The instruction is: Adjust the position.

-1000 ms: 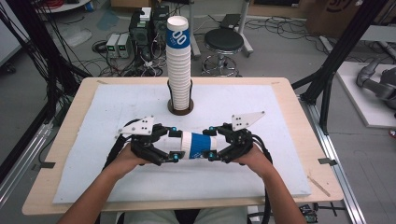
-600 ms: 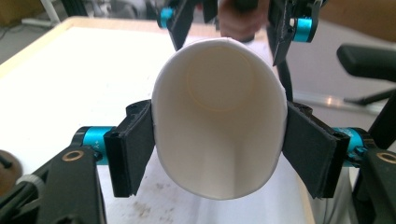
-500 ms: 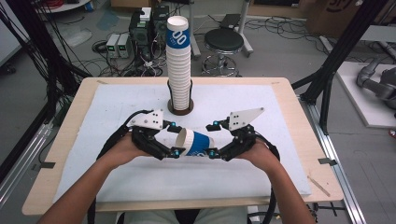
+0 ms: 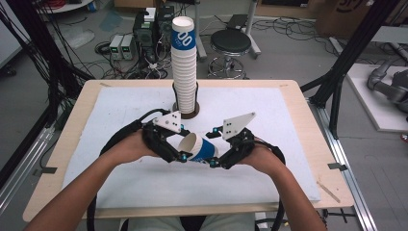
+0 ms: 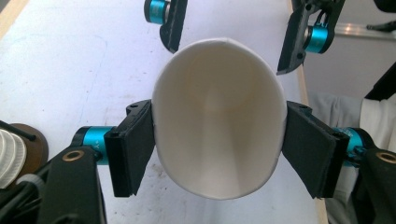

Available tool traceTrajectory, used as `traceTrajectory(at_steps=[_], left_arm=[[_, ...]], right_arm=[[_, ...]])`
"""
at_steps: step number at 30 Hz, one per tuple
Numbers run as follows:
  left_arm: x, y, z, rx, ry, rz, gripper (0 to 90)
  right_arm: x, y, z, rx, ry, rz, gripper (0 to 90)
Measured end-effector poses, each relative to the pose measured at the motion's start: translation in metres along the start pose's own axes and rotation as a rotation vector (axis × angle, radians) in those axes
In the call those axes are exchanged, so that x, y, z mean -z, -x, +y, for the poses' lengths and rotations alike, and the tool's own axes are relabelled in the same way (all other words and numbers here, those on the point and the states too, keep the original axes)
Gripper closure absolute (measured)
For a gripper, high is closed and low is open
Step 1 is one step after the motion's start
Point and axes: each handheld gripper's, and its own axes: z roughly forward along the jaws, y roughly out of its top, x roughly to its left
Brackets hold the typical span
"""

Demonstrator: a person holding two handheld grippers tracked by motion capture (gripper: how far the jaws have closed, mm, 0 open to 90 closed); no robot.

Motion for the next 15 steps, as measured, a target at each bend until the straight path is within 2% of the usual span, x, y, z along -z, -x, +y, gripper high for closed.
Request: traceTrajectory(at_steps=[2,6,12,15], left_arm=[[-0.001,0.000,0.003,-0.002,-0.011,-0.005,28.6],[-0.004,0.001,0.010,-0.027,-0.073,-0.009,28.6],[-0.010,0.002,0.014,-0.025,-0.088,-0.017,28.6],[-0.012,0.003,0.015,-0.028,-0.097,-0.020,28.6]], right_arm=[[-0.003,0.000,0.002,0.010,-0.010,-0.002,20.7],[-0.007,-0.001,0.004,0.019,-0.027,-0.001,20.7],[-0.016,-0.002,0.007,0.041,-0.063,0.001,20.9],[-0.021,-0.001,0.006,0.037,-0.090,0.000,22.3]])
